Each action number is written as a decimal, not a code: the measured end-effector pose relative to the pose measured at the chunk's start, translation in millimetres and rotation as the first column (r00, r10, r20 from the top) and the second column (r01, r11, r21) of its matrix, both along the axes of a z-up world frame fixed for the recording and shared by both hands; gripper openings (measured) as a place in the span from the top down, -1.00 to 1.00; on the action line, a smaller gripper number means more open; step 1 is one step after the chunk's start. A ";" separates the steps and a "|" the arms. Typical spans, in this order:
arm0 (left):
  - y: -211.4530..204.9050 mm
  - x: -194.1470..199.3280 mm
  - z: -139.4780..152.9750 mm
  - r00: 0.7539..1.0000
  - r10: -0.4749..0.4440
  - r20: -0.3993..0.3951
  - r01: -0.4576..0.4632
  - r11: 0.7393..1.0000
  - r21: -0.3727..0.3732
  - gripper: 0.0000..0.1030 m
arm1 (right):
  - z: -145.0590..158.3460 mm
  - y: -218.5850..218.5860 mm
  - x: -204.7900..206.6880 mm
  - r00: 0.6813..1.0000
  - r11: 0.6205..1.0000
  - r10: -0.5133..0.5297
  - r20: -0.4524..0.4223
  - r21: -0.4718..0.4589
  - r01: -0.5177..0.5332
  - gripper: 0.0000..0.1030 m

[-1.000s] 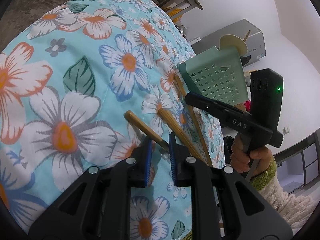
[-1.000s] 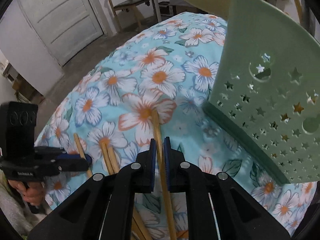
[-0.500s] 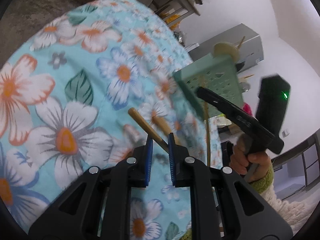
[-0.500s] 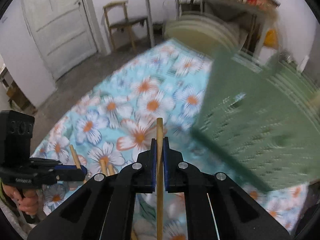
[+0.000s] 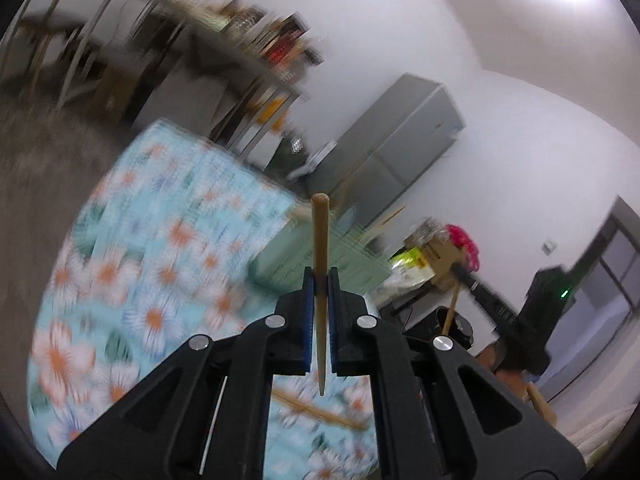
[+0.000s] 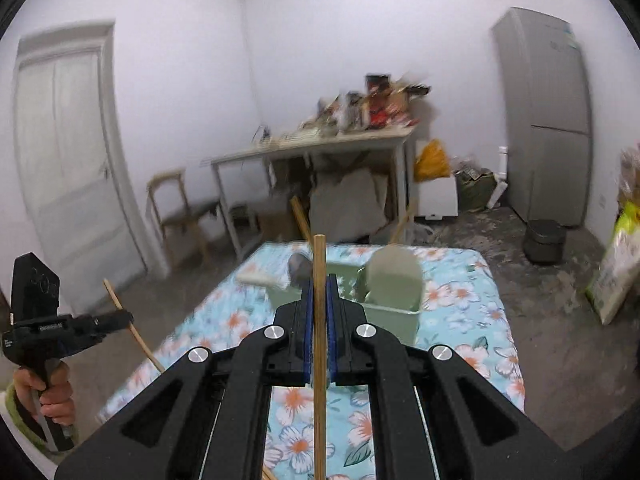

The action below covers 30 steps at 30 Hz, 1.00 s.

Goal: Organize utensils
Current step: 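Carry both held chopsticks up above the green holder with both tools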

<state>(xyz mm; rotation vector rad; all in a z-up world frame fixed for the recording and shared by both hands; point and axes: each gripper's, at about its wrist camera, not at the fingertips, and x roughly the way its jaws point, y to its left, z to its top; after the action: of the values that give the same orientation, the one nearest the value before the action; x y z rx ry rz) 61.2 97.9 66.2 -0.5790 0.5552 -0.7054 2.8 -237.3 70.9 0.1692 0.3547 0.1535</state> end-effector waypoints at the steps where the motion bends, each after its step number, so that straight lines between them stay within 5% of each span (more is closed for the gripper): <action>1: -4.1 -0.4 10.8 0.999 -0.005 0.032 0.005 1.000 0.000 0.91 | 0.6 -4.0 -1.9 1.000 1.000 -0.005 0.011 0.023 0.005 0.88; 6: -35.9 8.6 80.0 0.966 -0.017 0.259 0.008 0.999 0.036 0.91 | 0.2 -21.3 -8.8 0.999 0.996 -0.017 0.042 0.085 0.014 0.88; 11: -87.5 23.4 110.7 0.913 -0.011 0.407 -0.033 0.994 0.101 0.91 | -6.2 -32.3 -17.9 0.998 0.991 -0.005 0.068 0.136 -0.004 0.88; 18: -176.6 61.8 91.9 0.875 -0.035 0.483 -0.143 0.934 0.327 0.91 | -15.8 -41.8 -16.8 0.997 0.984 0.020 0.079 0.174 -0.033 0.88; 23: -213.7 77.7 71.5 0.859 -0.066 0.508 -0.180 0.890 0.420 0.90 | -20.1 -46.3 -15.9 0.997 0.981 0.028 0.078 0.191 -0.042 0.88; 30: -221.4 99.7 48.6 0.893 -0.076 0.444 -0.145 0.885 0.442 0.90 | -28.7 -53.5 -8.8 0.998 0.979 0.032 0.056 0.200 -0.042 0.88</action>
<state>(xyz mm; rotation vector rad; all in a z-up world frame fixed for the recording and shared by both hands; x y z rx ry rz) 160.9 -123.5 114.9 0.0374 0.2569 -0.6147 -6.1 -290.8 42.1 0.3584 0.2898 0.2307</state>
